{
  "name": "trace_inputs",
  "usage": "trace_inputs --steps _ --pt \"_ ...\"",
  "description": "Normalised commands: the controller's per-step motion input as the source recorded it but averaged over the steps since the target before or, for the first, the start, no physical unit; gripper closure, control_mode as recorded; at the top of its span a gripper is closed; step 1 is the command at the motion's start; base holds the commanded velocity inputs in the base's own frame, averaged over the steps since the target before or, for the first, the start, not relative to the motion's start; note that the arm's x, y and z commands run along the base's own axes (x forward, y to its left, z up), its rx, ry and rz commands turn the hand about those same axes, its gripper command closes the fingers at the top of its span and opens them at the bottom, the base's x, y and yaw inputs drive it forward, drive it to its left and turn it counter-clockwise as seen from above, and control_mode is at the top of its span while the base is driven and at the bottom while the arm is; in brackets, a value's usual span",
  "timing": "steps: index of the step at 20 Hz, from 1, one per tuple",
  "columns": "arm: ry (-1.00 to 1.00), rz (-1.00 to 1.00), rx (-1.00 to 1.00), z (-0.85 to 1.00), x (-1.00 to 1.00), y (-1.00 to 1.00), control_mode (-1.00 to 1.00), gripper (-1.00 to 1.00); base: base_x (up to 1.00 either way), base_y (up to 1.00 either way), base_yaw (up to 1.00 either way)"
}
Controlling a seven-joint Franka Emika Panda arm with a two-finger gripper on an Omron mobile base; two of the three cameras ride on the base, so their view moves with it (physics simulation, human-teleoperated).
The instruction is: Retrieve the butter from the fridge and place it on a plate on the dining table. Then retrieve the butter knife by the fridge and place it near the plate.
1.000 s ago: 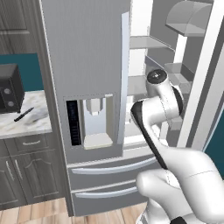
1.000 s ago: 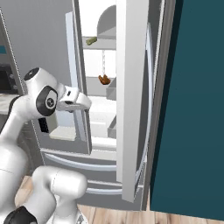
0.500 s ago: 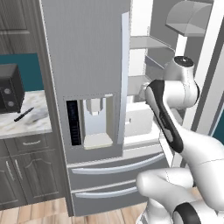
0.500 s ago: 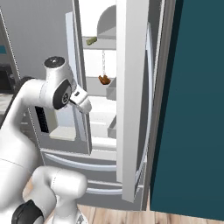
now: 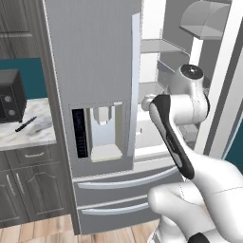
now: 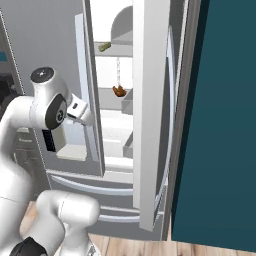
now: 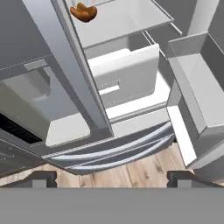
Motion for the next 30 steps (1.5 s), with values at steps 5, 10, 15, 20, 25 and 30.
trace_inputs --steps 5,10,15,20,25,30 --pt "0.01 0.4 -0.06 0.14 0.23 0.02 -1.0 -1.0 0.0 0.0 0.0" --pt "-0.07 0.05 -0.28 0.15 0.0 0.48 -1.0 -1.0 0.0 0.0 0.0" --pt "-0.02 -0.09 -0.04 -0.06 0.12 0.2 -1.0 -1.0 0.0 0.0 0.0" --pt "-0.03 -0.09 0.0 0.0 0.34 -0.01 -1.0 -1.0 0.0 0.0 0.0" --pt "0.0 -0.16 0.0 0.0 0.32 -0.07 -1.0 -1.0 0.0 0.0 0.0" --pt "0.0 -0.1 0.0 0.0 0.45 -0.04 -1.0 -1.0 0.0 0.0 0.0"
